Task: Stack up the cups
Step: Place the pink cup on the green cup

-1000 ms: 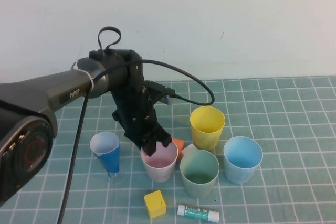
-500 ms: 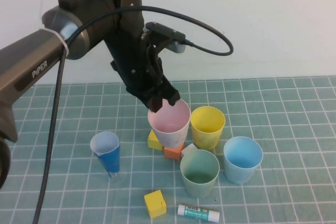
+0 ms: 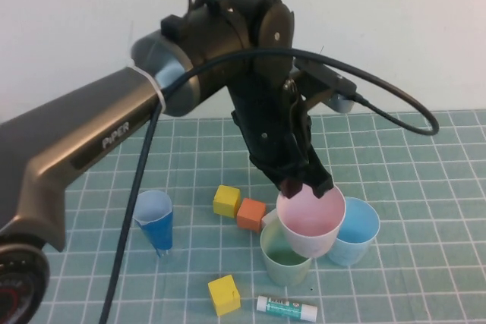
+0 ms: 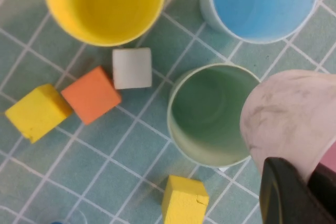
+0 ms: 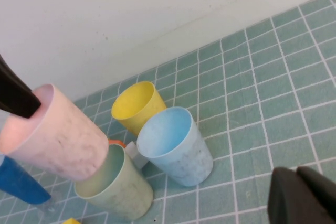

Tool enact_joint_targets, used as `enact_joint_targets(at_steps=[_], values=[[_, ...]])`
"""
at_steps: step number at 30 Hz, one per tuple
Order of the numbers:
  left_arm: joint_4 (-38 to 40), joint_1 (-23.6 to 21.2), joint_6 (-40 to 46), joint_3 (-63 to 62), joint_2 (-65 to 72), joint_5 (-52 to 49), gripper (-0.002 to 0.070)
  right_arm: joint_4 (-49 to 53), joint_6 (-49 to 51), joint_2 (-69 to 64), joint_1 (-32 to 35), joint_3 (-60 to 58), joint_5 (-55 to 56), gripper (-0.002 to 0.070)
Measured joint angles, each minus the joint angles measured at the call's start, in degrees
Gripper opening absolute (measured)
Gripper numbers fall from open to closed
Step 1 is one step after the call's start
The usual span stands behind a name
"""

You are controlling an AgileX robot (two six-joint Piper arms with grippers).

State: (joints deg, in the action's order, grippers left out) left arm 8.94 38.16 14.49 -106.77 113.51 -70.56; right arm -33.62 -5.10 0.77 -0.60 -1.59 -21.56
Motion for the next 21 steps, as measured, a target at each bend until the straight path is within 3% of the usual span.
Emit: enact_joint_targets(at_steps=[21], values=[[-5.38,0.43,-1.9,0.0,6.86,0.07,0.0006,-0.31,-0.03,0.0,0.0,0.0,0.0,-0.0003]])
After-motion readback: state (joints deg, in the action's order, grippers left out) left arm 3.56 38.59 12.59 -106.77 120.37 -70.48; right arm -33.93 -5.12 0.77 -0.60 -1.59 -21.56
